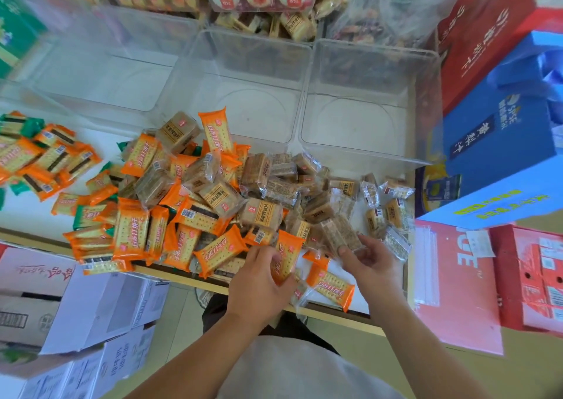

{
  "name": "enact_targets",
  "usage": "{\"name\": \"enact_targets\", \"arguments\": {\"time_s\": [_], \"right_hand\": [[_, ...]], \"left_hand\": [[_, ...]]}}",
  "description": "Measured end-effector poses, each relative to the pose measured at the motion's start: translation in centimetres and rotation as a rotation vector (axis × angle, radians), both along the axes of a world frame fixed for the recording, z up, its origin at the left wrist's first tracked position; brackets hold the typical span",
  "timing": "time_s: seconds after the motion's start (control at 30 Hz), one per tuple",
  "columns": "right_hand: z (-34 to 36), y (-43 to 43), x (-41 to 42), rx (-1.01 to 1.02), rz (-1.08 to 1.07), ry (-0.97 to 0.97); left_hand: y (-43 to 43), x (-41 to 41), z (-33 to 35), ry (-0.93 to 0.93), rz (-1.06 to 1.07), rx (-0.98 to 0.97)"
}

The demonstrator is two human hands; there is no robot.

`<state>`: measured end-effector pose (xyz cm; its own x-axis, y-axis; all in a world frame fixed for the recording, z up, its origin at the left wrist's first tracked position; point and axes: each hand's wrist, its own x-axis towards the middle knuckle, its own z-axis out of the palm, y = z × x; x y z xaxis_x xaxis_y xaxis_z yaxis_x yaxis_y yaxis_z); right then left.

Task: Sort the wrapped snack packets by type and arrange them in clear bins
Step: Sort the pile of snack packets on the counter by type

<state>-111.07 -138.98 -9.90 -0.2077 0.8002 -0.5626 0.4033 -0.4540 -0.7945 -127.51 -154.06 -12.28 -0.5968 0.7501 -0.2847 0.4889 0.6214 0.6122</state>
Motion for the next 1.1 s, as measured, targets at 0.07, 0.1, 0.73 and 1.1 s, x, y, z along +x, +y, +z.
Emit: {"name": "enact_targets", "arguments": {"time_s": [0.07, 0.1, 0.73, 1.1], "right_hand": [[0.2, 0.6, -0.7, 0.022, 0.056, -0.059], [0.2, 0.9, -0.9, 0.039, 0.088, -0.082], [-3.0, 0.0, -0.1, 0.07, 0.59, -0.302], [-0.6, -1.3, -0.7, -0.253, 0.222, 0.133]], "left_hand": [[0.2, 0.7, 0.0, -0.037, 0.017, 0.022], [0.2, 1.1, 0.0, -0.054, 0.022, 0.038], [1.9, 4.1, -2.0, -0.094, 0.018, 0.136], [2.5, 3.6, -2.0, -0.242, 0.003, 0.163]]}}
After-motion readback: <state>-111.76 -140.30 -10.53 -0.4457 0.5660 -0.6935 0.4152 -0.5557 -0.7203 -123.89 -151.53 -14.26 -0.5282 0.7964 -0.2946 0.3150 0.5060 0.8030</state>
